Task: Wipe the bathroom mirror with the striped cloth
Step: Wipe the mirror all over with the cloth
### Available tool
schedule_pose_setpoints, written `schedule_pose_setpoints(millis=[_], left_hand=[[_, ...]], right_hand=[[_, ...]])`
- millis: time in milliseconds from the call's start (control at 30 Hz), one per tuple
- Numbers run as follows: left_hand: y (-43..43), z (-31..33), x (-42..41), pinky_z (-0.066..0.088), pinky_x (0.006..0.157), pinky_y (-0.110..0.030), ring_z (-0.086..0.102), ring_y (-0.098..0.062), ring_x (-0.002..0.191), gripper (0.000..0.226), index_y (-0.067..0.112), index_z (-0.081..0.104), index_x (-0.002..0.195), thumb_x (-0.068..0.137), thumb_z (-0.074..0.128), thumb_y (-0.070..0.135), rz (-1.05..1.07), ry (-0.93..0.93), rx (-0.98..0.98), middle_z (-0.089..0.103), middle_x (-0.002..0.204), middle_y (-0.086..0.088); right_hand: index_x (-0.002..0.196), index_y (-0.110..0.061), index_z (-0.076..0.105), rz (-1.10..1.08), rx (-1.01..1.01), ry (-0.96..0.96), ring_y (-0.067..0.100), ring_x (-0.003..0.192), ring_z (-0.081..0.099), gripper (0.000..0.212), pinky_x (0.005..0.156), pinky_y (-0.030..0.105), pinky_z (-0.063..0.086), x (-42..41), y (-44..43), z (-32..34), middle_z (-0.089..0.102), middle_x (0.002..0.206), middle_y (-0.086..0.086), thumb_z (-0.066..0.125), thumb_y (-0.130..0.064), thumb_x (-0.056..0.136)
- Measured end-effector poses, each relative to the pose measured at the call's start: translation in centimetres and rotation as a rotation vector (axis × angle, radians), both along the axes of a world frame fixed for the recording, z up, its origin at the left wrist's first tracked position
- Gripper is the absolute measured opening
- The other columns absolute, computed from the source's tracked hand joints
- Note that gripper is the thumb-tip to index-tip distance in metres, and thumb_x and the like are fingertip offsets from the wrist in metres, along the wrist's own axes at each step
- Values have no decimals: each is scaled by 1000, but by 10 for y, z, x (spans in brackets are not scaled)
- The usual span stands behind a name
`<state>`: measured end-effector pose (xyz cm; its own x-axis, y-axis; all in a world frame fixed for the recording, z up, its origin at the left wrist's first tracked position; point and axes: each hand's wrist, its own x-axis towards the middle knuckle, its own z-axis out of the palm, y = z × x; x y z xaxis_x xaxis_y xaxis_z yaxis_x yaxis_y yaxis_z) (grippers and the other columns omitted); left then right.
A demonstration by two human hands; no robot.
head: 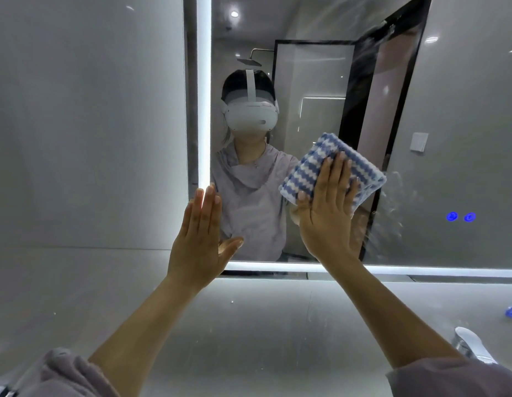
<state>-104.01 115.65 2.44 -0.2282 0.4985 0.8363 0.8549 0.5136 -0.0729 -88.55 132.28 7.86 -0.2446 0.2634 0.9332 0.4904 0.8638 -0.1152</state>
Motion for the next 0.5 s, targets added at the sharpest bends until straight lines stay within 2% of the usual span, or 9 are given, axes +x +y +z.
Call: schedule_pose_setpoints(millis=[100,233,367,500], left_hand=[[0,0,1,15,119,-42,5,-31,148,88,3,15,149,89,30,66,20,13,-1,6,159,-12],[0,0,1,9,120,-39,3,-30,148,86,3,15,149,90,29,65,36,22,-7,5,159,-12],[1,-1,1,9,121,-40,3,-31,148,86,1,15,149,91,31,63,36,43,-1,5,159,-14],[2,-2,0,6,121,-39,0,-30,148,85,2,13,149,92,30,63,33,49,13,2,159,-13]], right_hand=[[151,-9,0,-3,103,-142,24,148,-5,67,120,47,-4,0,1,-24,-1,159,11,28,-42,100],[153,-14,-1,-1,217,-295,24,149,-1,67,120,47,0,1,2,-71,-9,161,4,28,-41,100],[153,-15,4,28,280,-351,24,149,4,66,121,46,1,4,0,-114,-2,162,4,33,-37,99],[153,-14,2,-1,328,-377,23,149,-1,67,121,45,1,2,-8,-141,-6,162,4,31,-39,98]])
